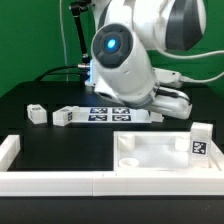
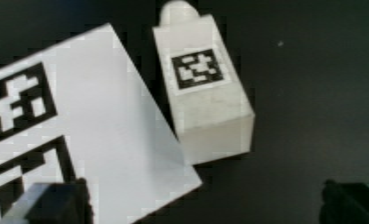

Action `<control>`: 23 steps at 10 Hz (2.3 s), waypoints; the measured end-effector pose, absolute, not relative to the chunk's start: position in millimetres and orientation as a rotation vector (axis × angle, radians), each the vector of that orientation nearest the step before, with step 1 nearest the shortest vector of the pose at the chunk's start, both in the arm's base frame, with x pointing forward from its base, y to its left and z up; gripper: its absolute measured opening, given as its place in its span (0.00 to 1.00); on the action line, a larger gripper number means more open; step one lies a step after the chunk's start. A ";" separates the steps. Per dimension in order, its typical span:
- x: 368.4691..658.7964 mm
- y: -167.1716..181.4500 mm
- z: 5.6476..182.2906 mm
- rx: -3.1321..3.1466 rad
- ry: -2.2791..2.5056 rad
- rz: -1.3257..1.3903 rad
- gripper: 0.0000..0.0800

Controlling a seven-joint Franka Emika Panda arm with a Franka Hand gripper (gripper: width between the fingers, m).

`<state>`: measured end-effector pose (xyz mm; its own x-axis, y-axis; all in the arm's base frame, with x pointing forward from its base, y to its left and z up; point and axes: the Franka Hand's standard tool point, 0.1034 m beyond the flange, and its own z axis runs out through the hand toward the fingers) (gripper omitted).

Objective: Assemble square table

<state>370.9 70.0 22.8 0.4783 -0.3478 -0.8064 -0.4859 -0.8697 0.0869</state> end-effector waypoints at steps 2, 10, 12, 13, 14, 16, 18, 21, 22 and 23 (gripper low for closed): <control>348.1 93.9 18.4 -2.581 0.737 1.306 0.81; 331.5 107.3 14.9 -2.673 0.589 1.209 0.81; 331.4 106.2 13.7 -2.672 0.593 1.210 0.66; 331.4 105.8 13.4 -2.672 0.595 1.210 0.49; 331.5 105.7 13.5 -2.670 0.596 1.210 0.49; 331.6 105.4 13.4 -2.669 0.598 1.210 0.36; 331.6 105.3 13.4 -2.669 0.598 1.210 0.36; 346.8 102.2 33.2 -2.655 0.577 1.225 0.36; 377.6 92.2 64.1 -2.661 0.550 1.179 0.36; 396.2 82.5 87.4 -2.684 0.521 1.138 0.36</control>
Offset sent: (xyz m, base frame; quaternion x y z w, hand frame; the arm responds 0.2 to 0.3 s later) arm 0.0000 0.0000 0.0000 0.0000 0.0000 0.0000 1.0000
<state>396.2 82.5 87.4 0.6458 -0.2474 -0.7223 -0.3852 -0.9224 -0.0285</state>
